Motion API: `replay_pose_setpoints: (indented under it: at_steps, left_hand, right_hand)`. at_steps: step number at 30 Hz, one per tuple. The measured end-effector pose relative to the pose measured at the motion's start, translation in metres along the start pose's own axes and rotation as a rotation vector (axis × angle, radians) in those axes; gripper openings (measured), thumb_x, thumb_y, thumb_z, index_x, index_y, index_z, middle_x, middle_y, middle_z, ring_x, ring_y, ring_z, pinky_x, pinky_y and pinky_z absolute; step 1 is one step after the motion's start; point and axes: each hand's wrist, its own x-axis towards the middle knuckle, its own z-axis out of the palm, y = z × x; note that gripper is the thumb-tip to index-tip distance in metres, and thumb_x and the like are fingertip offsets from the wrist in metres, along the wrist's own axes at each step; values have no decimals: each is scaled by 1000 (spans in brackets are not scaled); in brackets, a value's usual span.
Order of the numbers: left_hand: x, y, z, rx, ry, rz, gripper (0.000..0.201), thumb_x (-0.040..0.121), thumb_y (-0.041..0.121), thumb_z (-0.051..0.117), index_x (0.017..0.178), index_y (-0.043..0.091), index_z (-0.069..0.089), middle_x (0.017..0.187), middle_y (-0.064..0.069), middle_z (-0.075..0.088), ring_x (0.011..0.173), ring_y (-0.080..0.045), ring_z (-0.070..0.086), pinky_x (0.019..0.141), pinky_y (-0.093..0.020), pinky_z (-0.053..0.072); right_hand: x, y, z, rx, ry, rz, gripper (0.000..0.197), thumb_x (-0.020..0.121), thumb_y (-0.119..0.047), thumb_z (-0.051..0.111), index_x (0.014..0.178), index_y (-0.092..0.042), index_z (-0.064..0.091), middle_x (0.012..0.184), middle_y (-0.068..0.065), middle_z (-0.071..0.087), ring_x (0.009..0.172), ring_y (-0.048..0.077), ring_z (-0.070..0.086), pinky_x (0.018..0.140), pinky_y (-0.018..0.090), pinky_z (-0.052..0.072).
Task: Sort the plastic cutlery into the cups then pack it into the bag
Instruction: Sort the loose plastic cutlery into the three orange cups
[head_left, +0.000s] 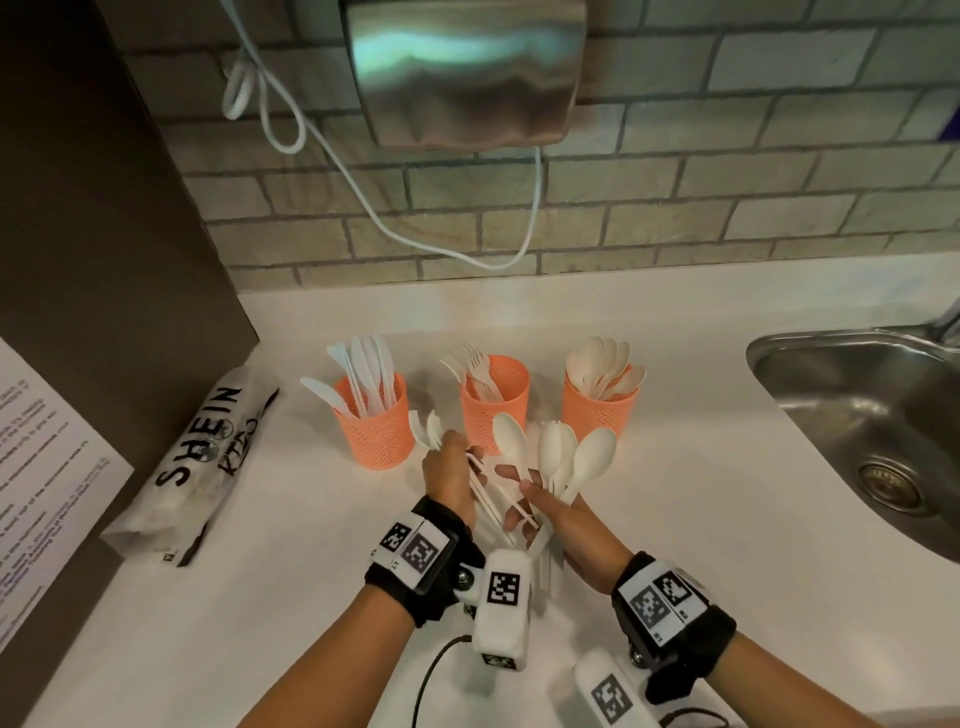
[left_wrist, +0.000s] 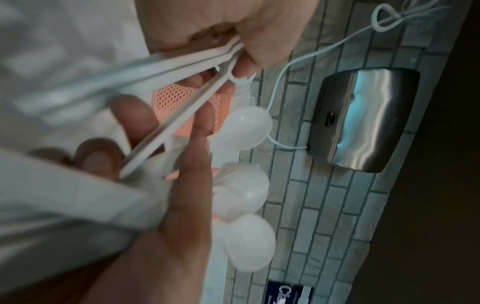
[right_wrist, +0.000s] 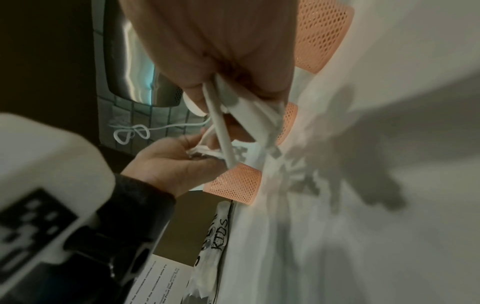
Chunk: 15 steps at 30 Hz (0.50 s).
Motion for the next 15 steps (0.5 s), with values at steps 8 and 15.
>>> replay_pose_setpoints:
  at_steps: [8, 15]
  left_hand:
    - [11, 35, -15, -45, -194, 14, 14, 92, 11, 51, 80, 10, 57, 38, 7, 40, 31, -6, 36, 38, -17, 35]
    - [-4, 38, -19, 295, -697, -20, 11, 83, 23, 60, 82, 12, 58, 42, 6, 45, 30, -1, 31, 31, -12, 25]
  right_hand:
    - [-6, -15, -11, 52, -176, 76, 34, 94, -38, 45, 125, -28, 54, 62, 4, 58, 55, 14, 53, 69, 34, 50]
    - [-9, -28, -5, 200, -465, 284, 30, 91, -39, 40, 100, -17, 59, 43, -11, 33, 36, 3, 34, 44, 18, 41]
